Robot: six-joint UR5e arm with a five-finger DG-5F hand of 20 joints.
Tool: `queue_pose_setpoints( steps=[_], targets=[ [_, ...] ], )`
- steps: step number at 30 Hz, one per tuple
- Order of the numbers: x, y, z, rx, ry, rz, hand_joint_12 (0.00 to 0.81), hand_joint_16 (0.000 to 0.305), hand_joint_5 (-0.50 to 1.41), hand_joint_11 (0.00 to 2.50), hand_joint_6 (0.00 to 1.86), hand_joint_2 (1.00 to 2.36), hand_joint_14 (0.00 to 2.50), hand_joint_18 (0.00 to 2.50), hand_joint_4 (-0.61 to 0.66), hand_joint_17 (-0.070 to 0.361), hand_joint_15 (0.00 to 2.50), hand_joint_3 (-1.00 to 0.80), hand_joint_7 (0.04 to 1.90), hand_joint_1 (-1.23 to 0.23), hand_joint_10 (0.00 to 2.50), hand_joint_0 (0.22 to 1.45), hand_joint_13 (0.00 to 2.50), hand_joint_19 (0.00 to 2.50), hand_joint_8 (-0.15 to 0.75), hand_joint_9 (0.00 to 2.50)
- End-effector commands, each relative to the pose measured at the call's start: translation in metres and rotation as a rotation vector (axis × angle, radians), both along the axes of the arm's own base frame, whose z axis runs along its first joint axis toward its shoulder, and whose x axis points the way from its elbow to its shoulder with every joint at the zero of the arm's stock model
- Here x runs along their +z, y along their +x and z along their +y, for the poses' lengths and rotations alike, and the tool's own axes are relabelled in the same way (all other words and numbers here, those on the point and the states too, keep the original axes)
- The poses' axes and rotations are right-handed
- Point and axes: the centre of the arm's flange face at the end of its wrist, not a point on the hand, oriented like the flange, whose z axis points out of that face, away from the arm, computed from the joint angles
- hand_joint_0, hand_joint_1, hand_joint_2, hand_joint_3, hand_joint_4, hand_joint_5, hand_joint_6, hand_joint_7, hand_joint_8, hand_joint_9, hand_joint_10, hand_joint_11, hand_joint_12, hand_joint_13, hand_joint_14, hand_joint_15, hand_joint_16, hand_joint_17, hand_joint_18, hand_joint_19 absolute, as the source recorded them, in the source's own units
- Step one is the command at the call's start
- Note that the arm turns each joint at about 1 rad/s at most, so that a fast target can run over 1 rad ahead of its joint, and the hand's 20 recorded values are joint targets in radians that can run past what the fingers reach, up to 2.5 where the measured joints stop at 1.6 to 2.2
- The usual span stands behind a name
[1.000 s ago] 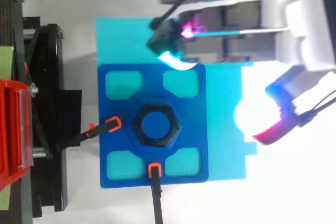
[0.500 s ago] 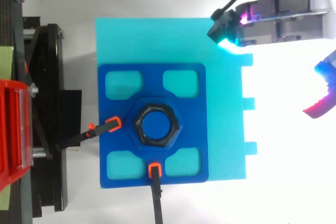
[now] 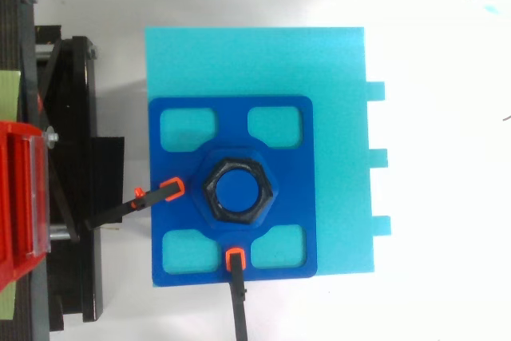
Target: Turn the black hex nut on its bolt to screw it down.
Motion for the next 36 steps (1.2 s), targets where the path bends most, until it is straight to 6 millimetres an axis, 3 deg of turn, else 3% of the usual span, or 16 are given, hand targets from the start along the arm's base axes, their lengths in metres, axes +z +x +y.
queue_pose_setpoints(
  steps=[1, 3, 8, 10, 15, 21, 25, 36],
  targets=[
    [-0.014, -0.040, 0.004, -0.040, -0.001, 0.011, 0.314, 0.041, -0.14, 0.15, 0.50, 1.00, 0.00, 0.53, 0.21, 0.093, 0.06, -0.50, 0.81, -0.31, 0.00, 0.52, 0.52, 0.34, 0.257, 0.82],
    [-0.025, -0.060, 0.008, -0.063, 0.028, -0.002, 0.313, 0.042, -0.14, 0.15, 0.50, 1.00, 0.00, 0.56, 0.20, 0.093, 0.07, -0.50, 0.80, -0.26, 0.00, 0.52, 0.56, 0.35, 0.255, 0.84],
    [-0.056, -0.078, 0.011, -0.130, 0.070, -0.028, 0.304, 0.042, -0.15, 0.14, 0.50, 1.00, 0.00, 0.58, 0.21, 0.095, 0.08, -0.50, 0.79, -0.23, 0.00, 0.52, 0.60, 0.35, 0.255, 0.86],
    [-0.080, -0.074, 0.012, -0.168, 0.104, -0.070, 0.305, 0.042, -0.15, 0.14, 0.50, 1.00, 0.00, 0.59, 0.21, 0.095, 0.08, -0.50, 0.79, -0.23, 0.00, 0.52, 0.63, 0.35, 0.263, 0.89],
    [-0.101, -0.064, 0.019, -0.193, 0.227, -0.128, 0.286, 0.042, -0.14, 0.19, 0.50, 1.00, 0.01, 0.65, 0.21, 0.094, 0.13, -0.50, 0.79, -0.23, 0.01, 0.52, 0.76, 0.35, 0.261, 1.03],
    [-0.138, -0.032, 0.027, -0.263, 0.471, -0.175, 0.282, 0.042, -0.14, 0.19, 0.50, 1.00, 0.00, 0.66, 0.21, 0.094, 0.12, -0.50, 0.79, -0.26, 0.01, 0.53, 0.78, 0.36, 0.256, 1.06],
    [-0.145, -0.024, 0.033, -0.272, 0.561, -0.158, 0.283, 0.042, -0.14, 0.18, 0.50, 1.00, 0.00, 0.67, 0.21, 0.094, 0.11, -0.50, 0.79, -0.28, 0.01, 0.53, 0.78, 0.36, 0.258, 1.06],
    [-0.140, -0.014, 0.046, -0.288, 0.833, -0.150, 0.272, 0.040, -0.14, 0.14, 0.50, 1.00, 0.01, 0.67, 0.21, 0.090, 0.15, -0.50, 0.78, -0.36, 0.00, 0.55, 0.80, 0.37, 0.257, 1.04]
  ],
)
